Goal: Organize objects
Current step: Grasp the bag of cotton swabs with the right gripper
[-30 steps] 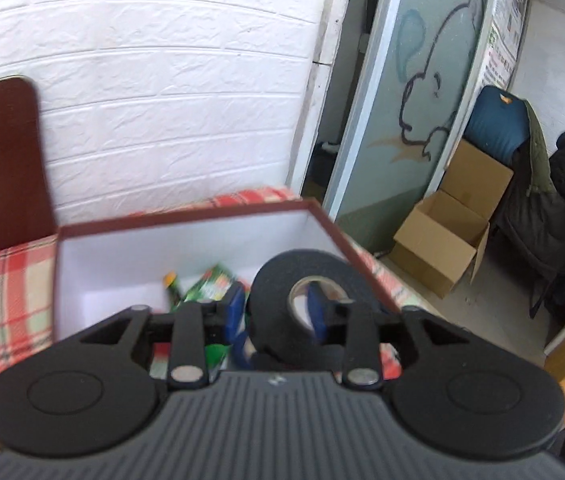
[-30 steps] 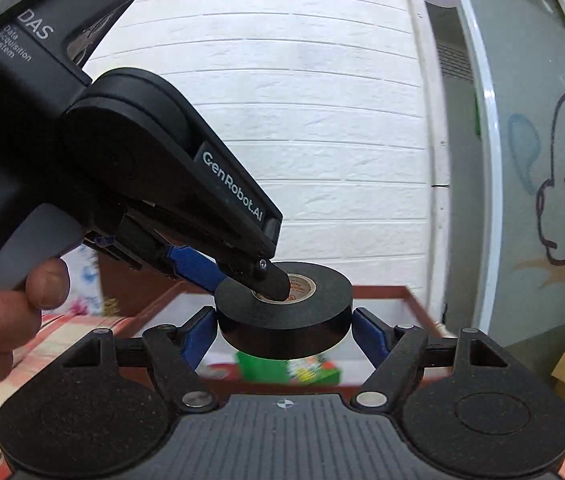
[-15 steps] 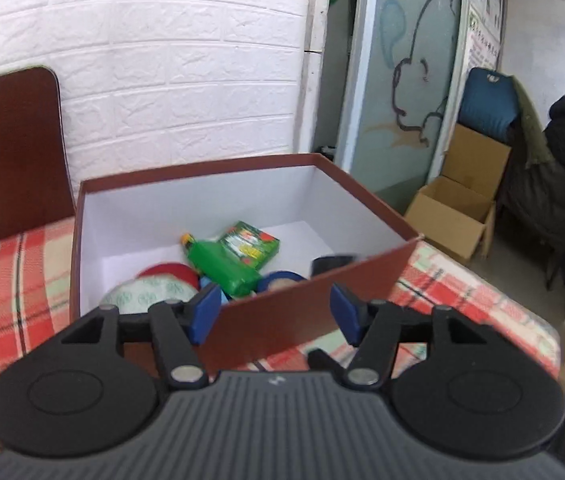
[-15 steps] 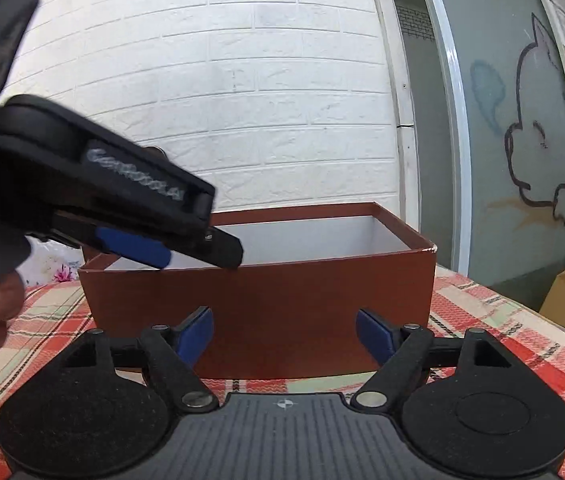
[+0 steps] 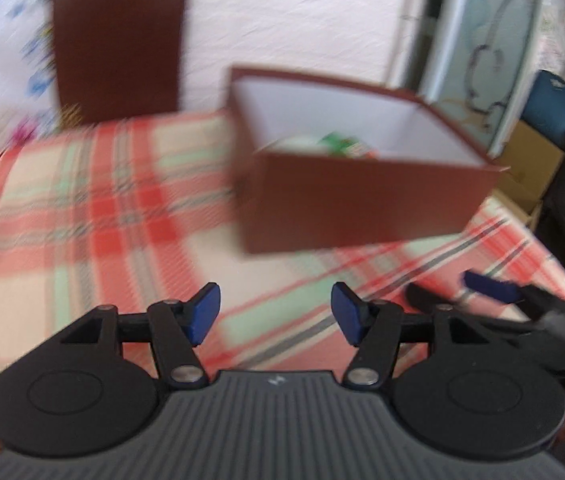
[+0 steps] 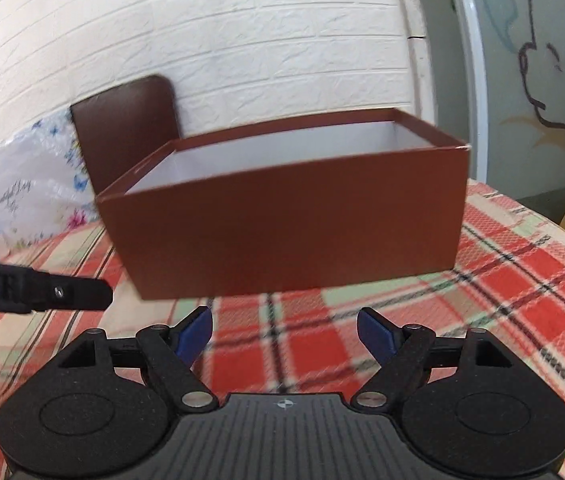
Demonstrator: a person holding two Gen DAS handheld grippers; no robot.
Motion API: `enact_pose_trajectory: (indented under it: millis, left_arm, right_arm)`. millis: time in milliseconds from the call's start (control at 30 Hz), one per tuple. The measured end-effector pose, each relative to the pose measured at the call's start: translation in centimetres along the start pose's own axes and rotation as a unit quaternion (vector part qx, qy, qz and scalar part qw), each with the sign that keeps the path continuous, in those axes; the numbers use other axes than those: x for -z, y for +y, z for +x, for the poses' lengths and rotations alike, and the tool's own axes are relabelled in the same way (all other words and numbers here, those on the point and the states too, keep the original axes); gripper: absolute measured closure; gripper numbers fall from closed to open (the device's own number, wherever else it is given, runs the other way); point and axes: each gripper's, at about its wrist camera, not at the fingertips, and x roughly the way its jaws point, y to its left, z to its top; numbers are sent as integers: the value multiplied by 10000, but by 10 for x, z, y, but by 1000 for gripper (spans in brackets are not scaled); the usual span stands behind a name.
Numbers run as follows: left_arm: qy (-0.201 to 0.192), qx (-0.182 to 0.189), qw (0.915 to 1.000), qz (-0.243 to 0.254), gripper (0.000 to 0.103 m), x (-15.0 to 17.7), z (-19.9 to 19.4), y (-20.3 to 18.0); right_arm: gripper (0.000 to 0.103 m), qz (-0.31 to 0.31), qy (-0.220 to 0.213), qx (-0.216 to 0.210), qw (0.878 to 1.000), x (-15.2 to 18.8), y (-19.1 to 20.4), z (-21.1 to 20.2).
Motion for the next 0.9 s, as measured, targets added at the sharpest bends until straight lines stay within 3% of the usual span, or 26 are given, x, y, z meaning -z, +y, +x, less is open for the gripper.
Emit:
enact_pose_trajectory:
  millis: [267, 533, 667, 767, 800, 900]
  left_arm:
    - [-1, -611, 9961, -636, 40, 27, -24, 79]
    - [-209, -1333, 9833, -1217, 40, 38, -52, 162]
    - [-408, -1923, 9709, -1371, 39, 44, -69, 204]
    - [-605, -2507, 9550, -1464, 38, 60, -76, 235]
    - [-820, -2570, 9520, -1445, 38, 69, -79, 242]
    - [-1162, -2217, 9506, -1839, 30, 73, -88, 253]
  right_arm:
    - [26, -956, 295, -138, 9949, 21, 59, -8]
    - [26, -1551, 512, -356, 9859, 27, 105, -4]
    - [26, -1820, 602, -506, 9801, 31, 128, 0]
    - [26, -1880, 681, -715, 9772, 30, 145, 7]
    - [26, -1888, 705, -804, 9762, 29, 152, 10]
    - [26, -2008, 721, -1091, 9709, 24, 174, 26]
